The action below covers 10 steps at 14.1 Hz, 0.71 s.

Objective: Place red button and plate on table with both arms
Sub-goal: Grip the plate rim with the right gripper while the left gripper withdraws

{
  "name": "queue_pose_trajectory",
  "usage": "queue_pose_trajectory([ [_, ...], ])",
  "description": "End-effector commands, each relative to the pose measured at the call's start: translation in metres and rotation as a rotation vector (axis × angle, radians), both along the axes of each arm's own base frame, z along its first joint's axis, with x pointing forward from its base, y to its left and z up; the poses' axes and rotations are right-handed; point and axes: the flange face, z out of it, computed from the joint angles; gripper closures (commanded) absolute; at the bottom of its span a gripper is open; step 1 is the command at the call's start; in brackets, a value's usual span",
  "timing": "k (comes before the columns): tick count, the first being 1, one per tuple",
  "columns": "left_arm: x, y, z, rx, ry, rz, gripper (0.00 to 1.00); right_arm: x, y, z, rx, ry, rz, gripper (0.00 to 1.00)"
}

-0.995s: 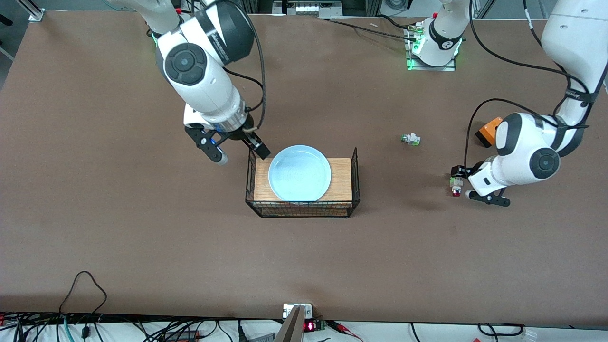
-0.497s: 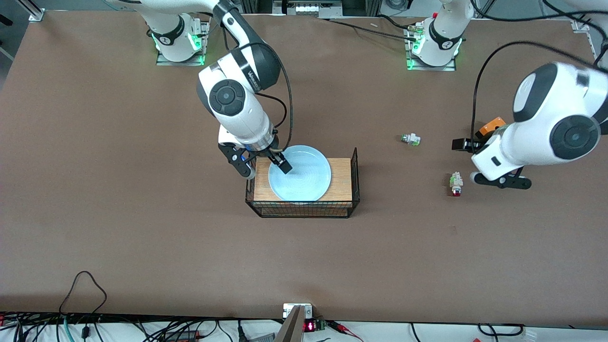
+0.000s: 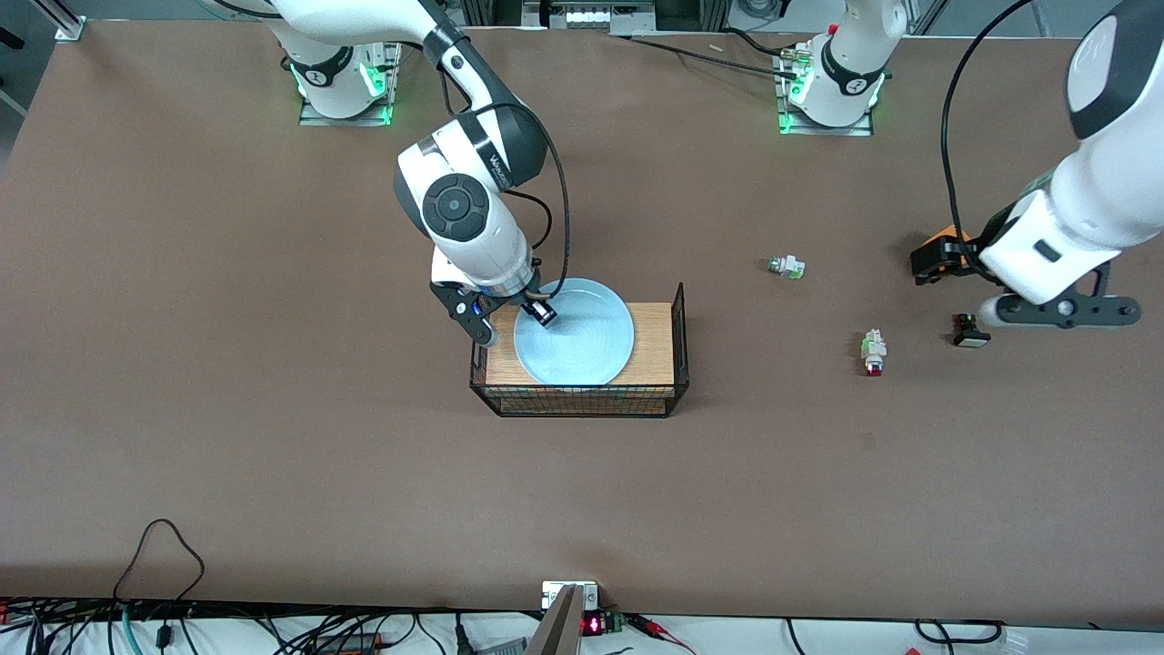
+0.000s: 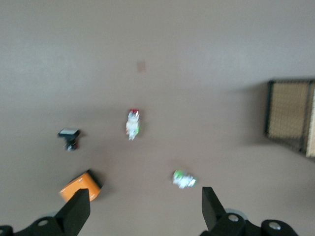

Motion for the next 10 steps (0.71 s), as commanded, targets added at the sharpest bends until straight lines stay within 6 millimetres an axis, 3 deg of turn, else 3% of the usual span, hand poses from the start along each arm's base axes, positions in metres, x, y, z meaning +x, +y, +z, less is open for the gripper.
queue_pose_trajectory([
  [1, -0.046, 0.015, 0.002, -0.039, -0.071, 0.050, 0.00, 0.006, -0.008, 0.009, 0.008, 0.005, -0.023, 0.87],
  [4, -0.069, 0.000, -0.003, 0.065, -0.060, -0.017, 0.00, 0.004, -0.011, 0.019, 0.006, 0.013, -0.008, 0.95],
  [6, -0.068, 0.013, -0.009, 0.068, -0.026, -0.012, 0.00, 0.003, -0.010, 0.018, 0.005, 0.015, 0.028, 1.00],
  [8, -0.065, 0.014, -0.010, 0.066, -0.001, -0.042, 0.00, -0.006, -0.001, 0.024, 0.004, 0.023, 0.047, 1.00],
  [10, -0.064, 0.009, -0.006, 0.065, -0.001, -0.043, 0.00, -0.019, 0.004, 0.059, 0.038, 0.044, 0.051, 1.00],
])
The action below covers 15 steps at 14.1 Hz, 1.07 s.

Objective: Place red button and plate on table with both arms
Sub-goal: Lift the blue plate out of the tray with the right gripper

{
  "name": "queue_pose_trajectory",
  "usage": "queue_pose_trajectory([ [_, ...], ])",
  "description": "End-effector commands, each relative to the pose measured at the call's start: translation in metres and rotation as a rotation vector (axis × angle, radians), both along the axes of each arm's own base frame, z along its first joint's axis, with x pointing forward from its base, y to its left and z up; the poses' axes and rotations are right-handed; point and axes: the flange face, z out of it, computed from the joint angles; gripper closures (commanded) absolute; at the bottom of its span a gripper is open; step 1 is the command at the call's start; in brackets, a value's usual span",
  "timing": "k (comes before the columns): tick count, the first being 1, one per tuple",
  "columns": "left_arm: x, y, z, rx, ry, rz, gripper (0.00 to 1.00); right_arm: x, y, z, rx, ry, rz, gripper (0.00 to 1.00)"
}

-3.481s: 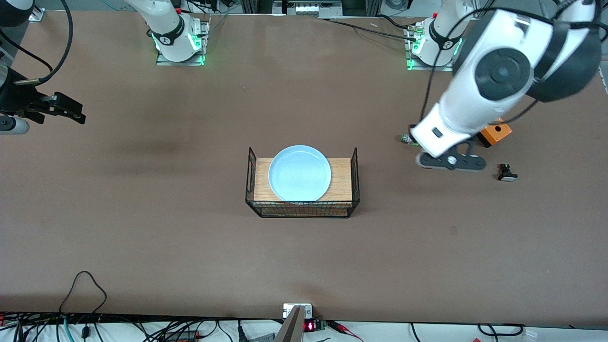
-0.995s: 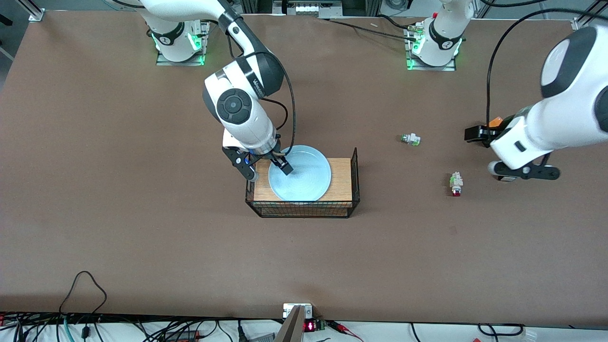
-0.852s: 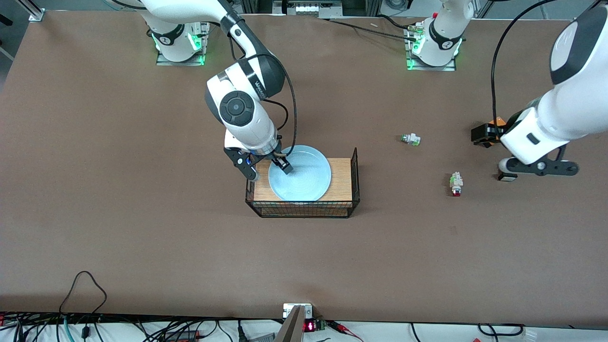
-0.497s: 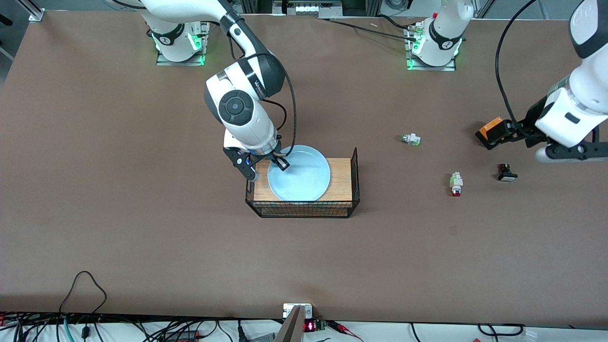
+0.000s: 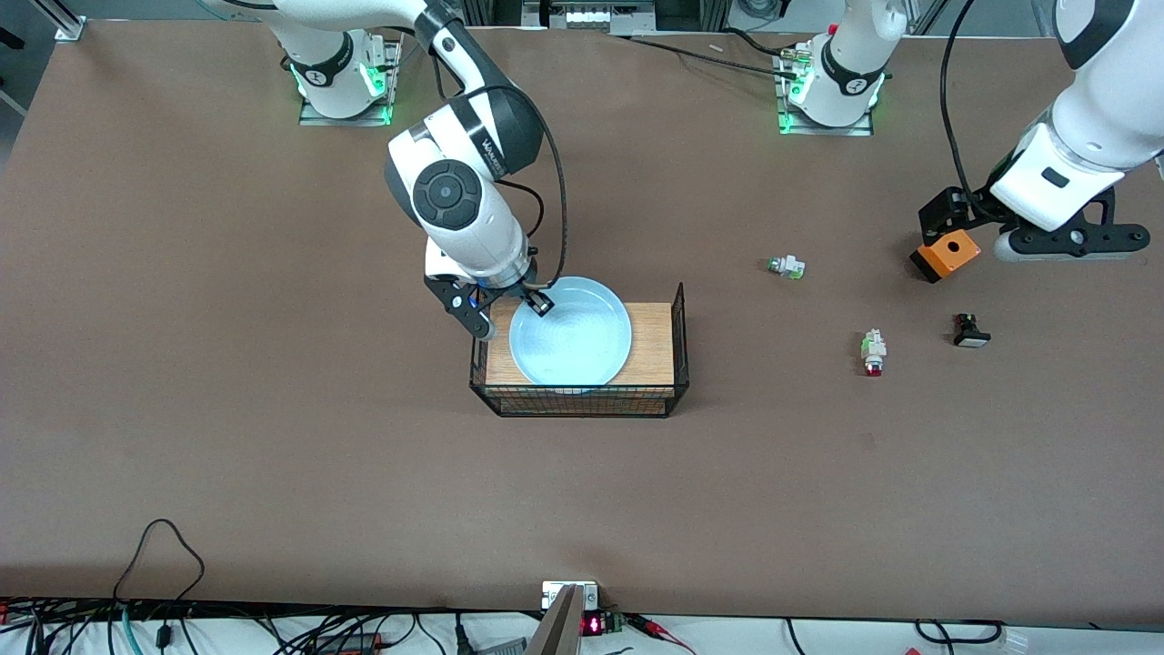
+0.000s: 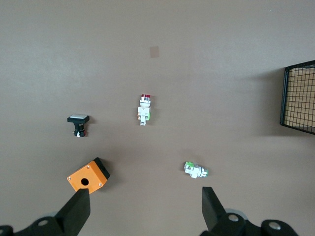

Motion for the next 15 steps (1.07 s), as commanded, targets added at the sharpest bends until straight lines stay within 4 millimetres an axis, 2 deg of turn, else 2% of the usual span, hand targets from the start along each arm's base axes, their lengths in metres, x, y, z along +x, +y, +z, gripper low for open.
queue_pose_trajectory([
  [1, 0.000, -0.004, 0.005, 0.013, 0.008, -0.030, 0.00, -0.018, 0.001, 0.051, 0.052, 0.040, 0.006, 1.00],
  [5, -0.001, -0.007, 0.011, 0.014, 0.012, -0.035, 0.00, -0.023, -0.024, 0.110, 0.070, 0.044, 0.010, 1.00],
  [6, -0.002, -0.010, 0.011, 0.013, 0.012, -0.040, 0.00, -0.023, -0.032, 0.130, 0.089, 0.022, 0.010, 1.00],
  [9, -0.002, -0.006, 0.011, 0.015, 0.018, -0.035, 0.00, -0.008, -0.073, 0.177, 0.176, -0.029, 0.008, 1.00],
  [10, -0.001, -0.004, 0.010, 0.015, 0.022, -0.032, 0.00, 0.002, -0.092, 0.181, 0.184, -0.040, 0.031, 1.00],
  [15, -0.001, -0.004, 0.010, 0.015, 0.022, -0.036, 0.00, 0.047, -0.214, 0.169, 0.165, -0.030, 0.250, 1.00],
])
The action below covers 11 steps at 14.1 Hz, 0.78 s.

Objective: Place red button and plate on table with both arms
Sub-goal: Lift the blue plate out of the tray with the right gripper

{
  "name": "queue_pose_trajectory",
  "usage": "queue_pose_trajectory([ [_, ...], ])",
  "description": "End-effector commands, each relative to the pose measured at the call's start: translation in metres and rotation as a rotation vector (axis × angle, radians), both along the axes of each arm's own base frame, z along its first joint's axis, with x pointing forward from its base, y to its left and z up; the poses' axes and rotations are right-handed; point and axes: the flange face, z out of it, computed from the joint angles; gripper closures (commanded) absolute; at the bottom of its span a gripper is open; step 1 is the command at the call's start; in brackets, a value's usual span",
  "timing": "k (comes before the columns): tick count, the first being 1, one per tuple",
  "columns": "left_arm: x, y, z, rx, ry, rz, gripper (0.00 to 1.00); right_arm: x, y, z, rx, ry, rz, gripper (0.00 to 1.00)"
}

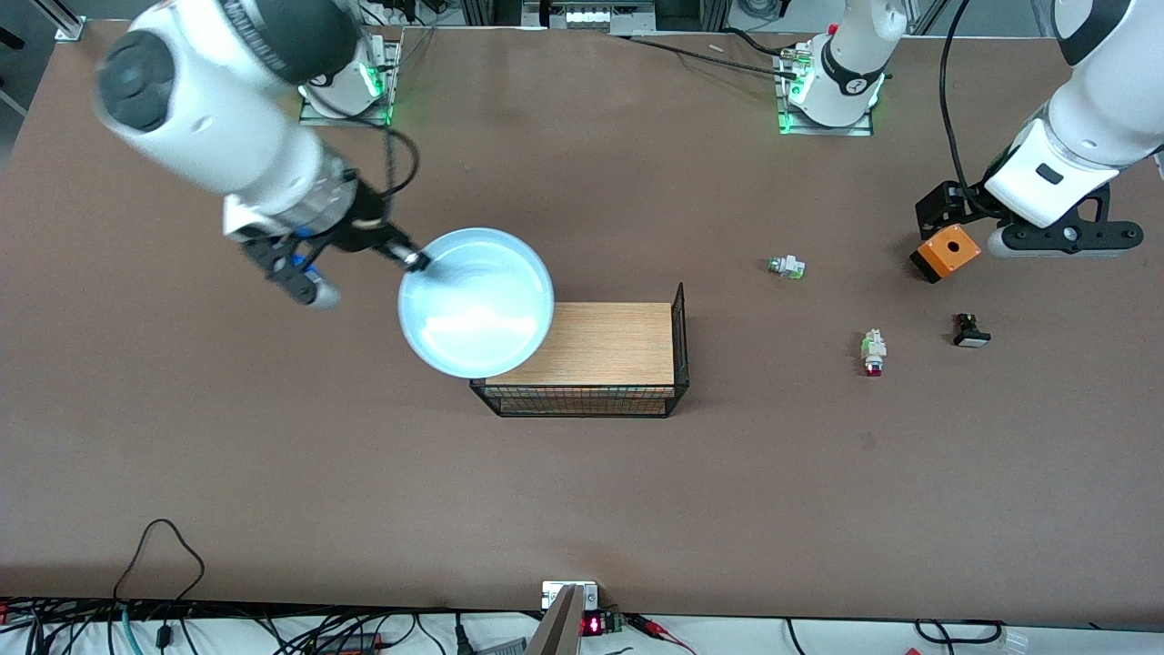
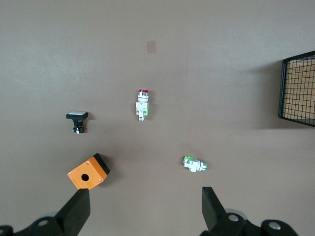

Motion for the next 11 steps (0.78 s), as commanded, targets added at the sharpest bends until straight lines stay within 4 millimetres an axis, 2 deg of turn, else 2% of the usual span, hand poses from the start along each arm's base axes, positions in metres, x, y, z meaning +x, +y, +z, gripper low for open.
queue_pose_trajectory([
  [1, 0.001, 0.003, 0.007, 0.013, 0.003, -0.018, 0.00, 0.015, -0.056, -0.006, 0.018, 0.004, 0.131, 1.00],
  [2, 0.001, 0.003, 0.006, 0.013, 0.006, -0.018, 0.00, 0.019, -0.072, -0.011, 0.020, 0.001, 0.178, 1.00],
  [6, 0.000, 0.003, 0.005, 0.015, 0.018, -0.015, 0.00, 0.033, -0.165, -0.032, 0.025, 0.004, 0.352, 1.00],
  [9, -0.001, 0.003, 0.006, 0.015, 0.020, -0.021, 0.00, 0.031, -0.229, -0.065, -0.022, 0.013, 0.526, 1.00],
  [11, 0.000, 0.002, 0.006, 0.015, 0.020, -0.023, 0.00, 0.029, -0.254, -0.092, -0.062, 0.009, 0.626, 1.00],
])
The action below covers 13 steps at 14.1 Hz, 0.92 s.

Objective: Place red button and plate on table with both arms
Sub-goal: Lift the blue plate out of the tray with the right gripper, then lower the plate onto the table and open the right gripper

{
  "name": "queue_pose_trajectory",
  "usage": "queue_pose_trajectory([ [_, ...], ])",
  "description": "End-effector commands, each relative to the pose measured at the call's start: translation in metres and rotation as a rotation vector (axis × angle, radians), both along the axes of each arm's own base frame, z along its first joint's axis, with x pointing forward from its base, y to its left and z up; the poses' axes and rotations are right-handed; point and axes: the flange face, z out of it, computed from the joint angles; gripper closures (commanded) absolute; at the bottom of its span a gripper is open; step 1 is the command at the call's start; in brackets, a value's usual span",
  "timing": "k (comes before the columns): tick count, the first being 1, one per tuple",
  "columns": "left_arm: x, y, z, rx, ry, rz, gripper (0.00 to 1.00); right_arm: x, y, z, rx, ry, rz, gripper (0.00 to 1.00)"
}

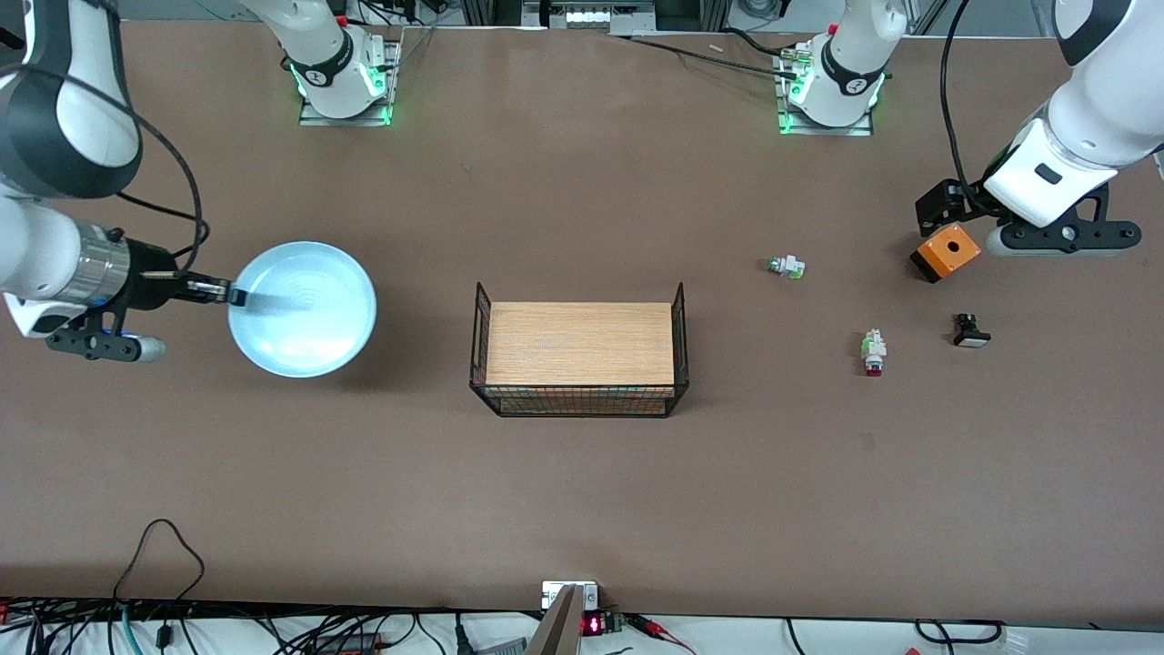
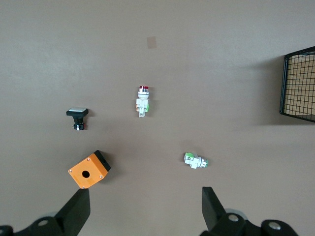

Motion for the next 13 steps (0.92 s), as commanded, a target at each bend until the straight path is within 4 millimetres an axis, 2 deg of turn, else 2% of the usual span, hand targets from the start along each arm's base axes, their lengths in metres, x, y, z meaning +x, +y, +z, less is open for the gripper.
queue_pose_trajectory([
  [1, 0.001, 0.001, 0.008, 0.013, 0.003, -0.019, 0.00, -0.009, -0.023, -0.034, -0.044, -0.011, 0.122, 1.00],
  [4, 0.001, 0.001, 0.008, 0.013, 0.003, -0.019, 0.00, -0.024, -0.048, -0.095, -0.065, -0.015, 0.121, 1.00],
  [6, 0.001, 0.001, 0.007, 0.013, 0.005, -0.019, 0.00, -0.039, -0.055, -0.137, -0.063, -0.037, 0.156, 1.00],
  [7, 0.001, 0.001, 0.008, 0.013, 0.003, -0.019, 0.00, -0.049, -0.065, -0.157, -0.063, -0.055, 0.169, 1.00],
  [9, 0.001, 0.001, 0.008, 0.013, 0.003, -0.019, 0.00, -0.066, -0.080, -0.191, -0.060, -0.070, 0.208, 1.00],
  [13, 0.000, 0.002, 0.007, 0.014, 0.016, -0.020, 0.00, -0.070, -0.101, -0.241, -0.062, -0.104, 0.286, 1.00],
])
